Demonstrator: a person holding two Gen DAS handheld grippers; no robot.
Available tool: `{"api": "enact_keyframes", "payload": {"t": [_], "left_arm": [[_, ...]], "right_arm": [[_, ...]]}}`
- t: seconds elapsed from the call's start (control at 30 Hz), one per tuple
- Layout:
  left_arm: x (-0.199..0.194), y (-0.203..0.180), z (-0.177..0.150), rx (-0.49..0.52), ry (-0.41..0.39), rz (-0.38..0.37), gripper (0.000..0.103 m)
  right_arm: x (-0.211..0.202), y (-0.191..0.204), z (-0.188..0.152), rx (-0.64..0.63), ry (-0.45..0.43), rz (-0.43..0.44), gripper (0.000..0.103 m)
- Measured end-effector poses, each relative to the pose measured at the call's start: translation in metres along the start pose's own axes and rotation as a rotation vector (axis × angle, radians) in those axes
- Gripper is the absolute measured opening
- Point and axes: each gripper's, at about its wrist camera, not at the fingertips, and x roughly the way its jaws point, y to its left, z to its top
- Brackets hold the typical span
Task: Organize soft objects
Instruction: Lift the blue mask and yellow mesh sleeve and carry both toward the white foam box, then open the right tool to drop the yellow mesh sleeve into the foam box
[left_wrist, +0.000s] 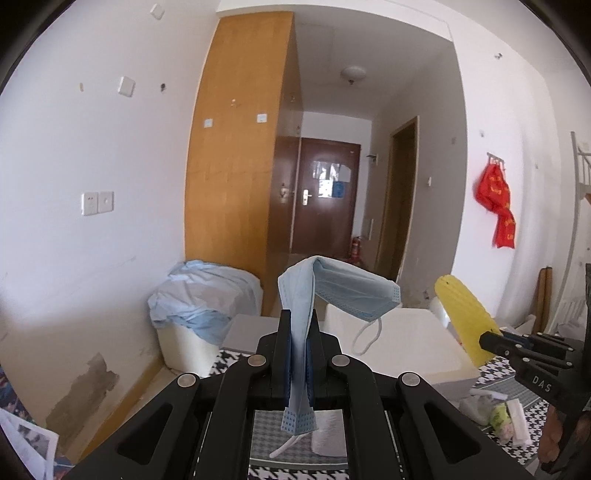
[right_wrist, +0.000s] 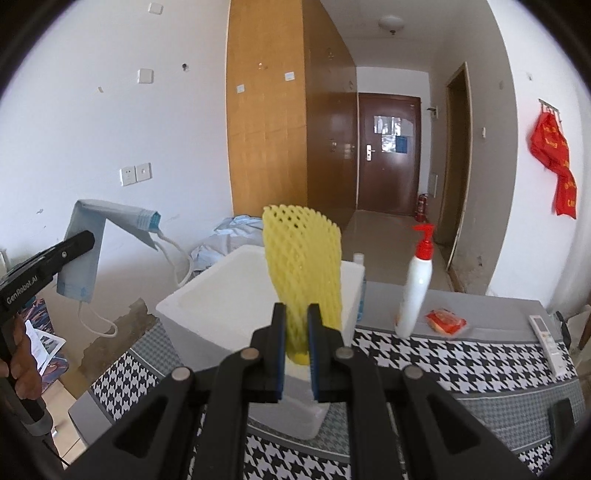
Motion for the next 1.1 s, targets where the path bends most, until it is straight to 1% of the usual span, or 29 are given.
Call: {"api": "enact_keyframes", "payload": {"t": [0.43, 1.1], "left_arm": [[-0.002, 0.005, -0.010, 0.001, 0.013, 0.034, 0.006], [-0.009, 0.011, -0.013, -0.024, 0.010, 0.096, 0.006]], "right_arm": [[0.013, 0.004, 0.007, -0.009, 0.013, 0.026, 0.014], [0.039, 0.008, 0.009, -0.014, 0.067, 0.054, 0.014]]}}
